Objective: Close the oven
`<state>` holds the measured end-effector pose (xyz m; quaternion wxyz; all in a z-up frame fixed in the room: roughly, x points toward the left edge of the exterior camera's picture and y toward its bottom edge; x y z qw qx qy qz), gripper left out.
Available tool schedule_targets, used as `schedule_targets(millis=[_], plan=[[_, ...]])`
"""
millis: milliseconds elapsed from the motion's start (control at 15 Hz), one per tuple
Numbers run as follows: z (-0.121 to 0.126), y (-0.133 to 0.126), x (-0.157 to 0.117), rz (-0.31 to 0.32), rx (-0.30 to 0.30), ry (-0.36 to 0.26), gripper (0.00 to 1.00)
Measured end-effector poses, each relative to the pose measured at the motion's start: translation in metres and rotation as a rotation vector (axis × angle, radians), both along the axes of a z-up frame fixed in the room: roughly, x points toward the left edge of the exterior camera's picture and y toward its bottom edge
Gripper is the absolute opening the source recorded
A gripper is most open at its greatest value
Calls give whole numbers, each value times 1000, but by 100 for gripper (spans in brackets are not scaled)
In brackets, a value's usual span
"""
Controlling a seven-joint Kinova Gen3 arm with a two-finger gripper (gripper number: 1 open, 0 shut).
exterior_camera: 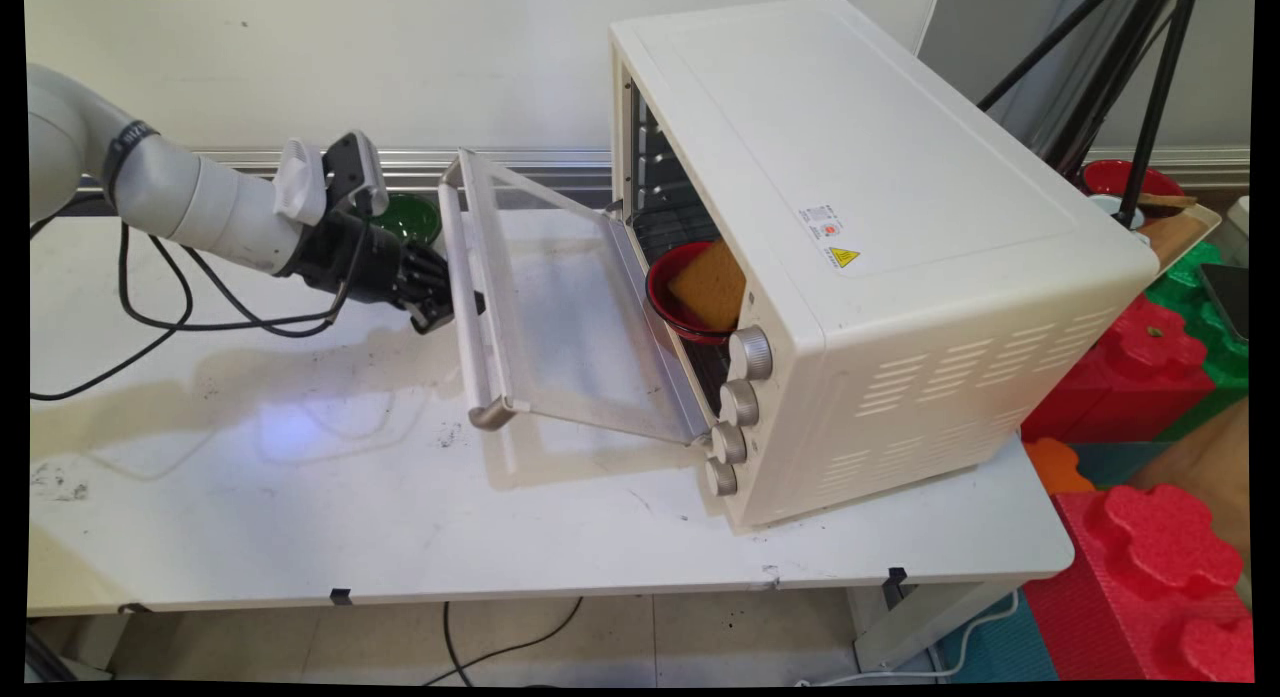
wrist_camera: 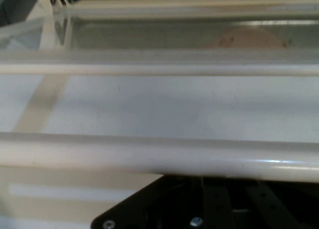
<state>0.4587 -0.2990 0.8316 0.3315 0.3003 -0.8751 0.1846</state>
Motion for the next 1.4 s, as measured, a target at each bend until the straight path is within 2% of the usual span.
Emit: schedule_targets(millis=[1400], plan=[[64, -28, -17, -57, -217, 147, 0]])
